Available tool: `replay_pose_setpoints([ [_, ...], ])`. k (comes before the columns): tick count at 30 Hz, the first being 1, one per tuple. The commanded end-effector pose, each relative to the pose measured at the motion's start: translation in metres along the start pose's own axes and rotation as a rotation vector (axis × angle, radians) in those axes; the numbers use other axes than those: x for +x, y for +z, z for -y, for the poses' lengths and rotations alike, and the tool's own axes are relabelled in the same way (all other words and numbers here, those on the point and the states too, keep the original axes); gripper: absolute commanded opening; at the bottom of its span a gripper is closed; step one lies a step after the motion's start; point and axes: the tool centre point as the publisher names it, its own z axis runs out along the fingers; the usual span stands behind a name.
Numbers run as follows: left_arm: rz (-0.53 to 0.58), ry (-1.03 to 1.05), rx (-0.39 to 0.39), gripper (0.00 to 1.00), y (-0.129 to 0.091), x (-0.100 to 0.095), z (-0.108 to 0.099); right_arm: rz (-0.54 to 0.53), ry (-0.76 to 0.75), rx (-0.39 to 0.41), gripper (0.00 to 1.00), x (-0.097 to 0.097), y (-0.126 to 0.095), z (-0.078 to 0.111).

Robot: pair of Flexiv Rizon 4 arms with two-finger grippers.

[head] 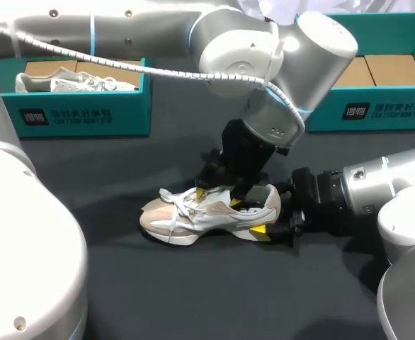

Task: Take the shoe out of the shoebox, open the shoe tongue, remove and reinsert the insole, then place the shoe into the shoebox

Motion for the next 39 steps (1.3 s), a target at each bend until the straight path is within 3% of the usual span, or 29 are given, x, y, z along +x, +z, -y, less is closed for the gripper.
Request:
replay_pose_setpoints([
  [1, -0.019, 0.005, 0.0, 0.64, -0.004, -0.011, -0.002, 0.001, 0.001, 0.004, 0.0, 0.002, 0.001, -0.001],
  [7, -0.018, 0.012, -0.014, 0.49, -0.005, -0.015, -0.002, 0.001, 0.001, 0.004, 0.0, 0.002, 0.001, -0.001],
  [17, -0.025, 0.066, -0.048, 0.41, -0.011, -0.022, 0.0, 0.001, 0.001, 0.004, 0.0, 0.002, 0.001, -0.001],
  [19, -0.029, 0.072, -0.049, 0.33, -0.013, -0.022, 0.001, 0.001, 0.001, 0.004, 0.0, 0.002, 0.001, -0.001],
  [21, -0.033, 0.078, -0.052, 0.18, -0.014, -0.023, 0.002, 0.001, 0.001, 0.004, 0.0, 0.002, 0.001, -0.001],
  [22, -0.034, 0.078, -0.052, 0.04, -0.014, -0.023, 0.003, 0.001, 0.001, 0.004, 0.0, 0.002, 0.001, -0.001],
  [23, -0.038, 0.082, -0.05, 0.0, -0.014, -0.023, 0.003, 0.001, 0.001, 0.004, 0.0, 0.002, 0.001, -0.001],
  [29, -0.123, 0.09, -0.048, 0.0, -0.016, -0.034, 0.003, 0.001, 0.001, 0.004, 0.0, 0.002, 0.001, -0.001],
  [39, -0.373, -0.091, -0.007, 0.0, -0.004, -0.085, -0.001, 0.001, 0.001, 0.004, 0.0, 0.002, 0.001, -0.001],
])
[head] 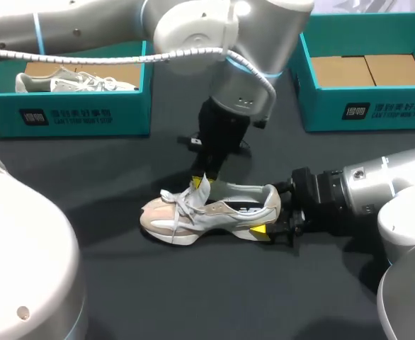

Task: Take the shoe out of the shoebox, open the shoe tongue, remove and reinsert the insole, then place the shoe into the shoebox

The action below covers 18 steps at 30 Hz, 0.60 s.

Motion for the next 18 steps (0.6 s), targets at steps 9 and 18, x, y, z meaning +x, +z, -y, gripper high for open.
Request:
replay_pose_setpoints([
  [9, -0.362, -0.136, 0.009, 0.0, 0.028, -0.073, 0.001, 0.001, 0.001, 0.004, 0.0, 0.002, 0.001, 0.0],
  [18, -0.346, -0.171, -0.006, 0.0, 0.052, -0.082, 0.004, 0.001, 0.001, 0.004, 0.0, 0.002, 0.001, 0.0],
])
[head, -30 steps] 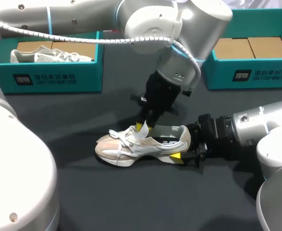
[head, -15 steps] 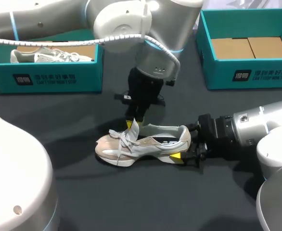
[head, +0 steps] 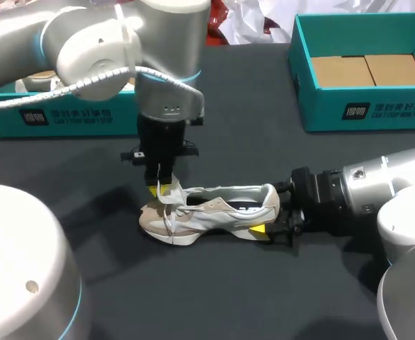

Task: Take the shoe out of the shoebox, open the shoe tongue, remove and reinsert the insole, then place the shoe into the shoebox

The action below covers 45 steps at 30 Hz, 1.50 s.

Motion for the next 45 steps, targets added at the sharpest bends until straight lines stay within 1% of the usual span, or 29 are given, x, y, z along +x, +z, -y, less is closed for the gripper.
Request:
replay_pose_setpoints([
  [1, -0.159, 0.004, -0.012, 0.0, 0.015, -0.014, 0.003, 0.001, 0.001, 0.006, 0.0, 0.001, 0.0, 0.002],
  [4, -0.129, 0.005, -0.014, 0.0, 0.026, -0.012, 0.001, 0.001, 0.001, 0.006, 0.0, 0.001, 0.0, 0.002],
  [5, -0.116, 0.004, -0.016, 0.02, 0.029, -0.011, 0.001, 0.001, 0.001, 0.006, 0.0, 0.001, 0.0, 0.002],
  [6, -0.104, 0.005, -0.019, 0.05, 0.032, -0.01, 0.001, 0.001, 0.001, 0.006, 0.0, 0.001, 0.0, 0.002],
  [7, -0.099, 0.007, -0.022, 0.11, 0.034, -0.01, 0.001, 0.001, 0.001, 0.006, 0.0, 0.001, 0.0, 0.002],
  [12, -0.058, 0.007, -0.036, 0.25, 0.042, -0.01, 0.003, 0.001, 0.001, 0.006, 0.0, 0.001, 0.0, 0.002],
  [16, -0.039, 0.007, -0.033, 0.41, 0.044, -0.015, 0.002, 0.001, 0.001, 0.006, 0.0, 0.001, 0.0, 0.002],
  [19, -0.006, 0.014, -0.023, 0.44, 0.046, -0.019, 0.002, 0.001, 0.001, 0.006, 0.0, 0.001, 0.0, 0.002],
  [27, 0.092, 0.057, 0.007, 0.47, 0.055, -0.028, -0.001, 0.001, 0.001, 0.006, 0.0, 0.001, 0.0, 0.002],
  [31, 0.08, 0.067, 0.015, 0.47, 0.045, -0.034, -0.003, 0.001, 0.001, 0.006, 0.0, 0.001, 0.0, 0.002],
  [34, 0.076, 0.084, 0.05, 0.48, 0.033, -0.038, -0.006, 0.001, 0.001, 0.006, 0.0, 0.001, 0.0, 0.002],
  [38, 0.037, 0.107, 0.083, 0.49, 0.009, -0.043, -0.009, 0.001, 0.001, 0.006, 0.0, 0.001, 0.0, 0.002],
  [45, -0.095, 0.223, 0.084, 0.5, -0.038, -0.044, -0.015, 0.001, 0.001, 0.006, 0.0, 0.001, 0.0, 0.002],
])
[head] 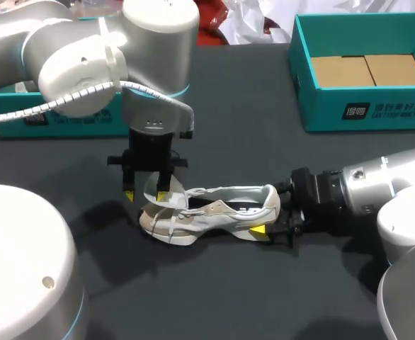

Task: Take the shoe out of the shoebox, open the shoe tongue, remove and reinsert the insole, then place the shoe into the shoebox

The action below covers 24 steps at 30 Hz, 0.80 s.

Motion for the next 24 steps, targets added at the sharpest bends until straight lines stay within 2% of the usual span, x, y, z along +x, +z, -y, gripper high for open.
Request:
replay_pose_setpoints([
  [1, -0.125, 0.074, 0.01, 0.5, -0.037, -0.02, -0.008, 0.001, 0.001, 0.003, 0.0, 0.001, 0.0, 0.0],
  [7, -0.224, 0.25, -0.006, 0.51, -0.07, -0.007, -0.014, 0.001, 0.001, 0.003, 0.0, 0.001, 0.0, 0.0],
  [14, -0.28, 0.464, 0.008, 0.49, -0.094, 0.024, -0.017, 0.001, 0.001, 0.003, 0.0, 0.001, 0.0, 0.0],
  [21, -0.26, 0.922, 0.022, 0.48, -0.118, 0.047, -0.025, 0.001, 0.001, 0.003, 0.0, 0.001, 0.0, 0.0],
  [24, -0.227, 1.133, -0.006, 0.49, -0.128, 0.056, -0.025, 0.001, 0.001, 0.003, 0.0, 0.001, 0.0, 0.0],
])
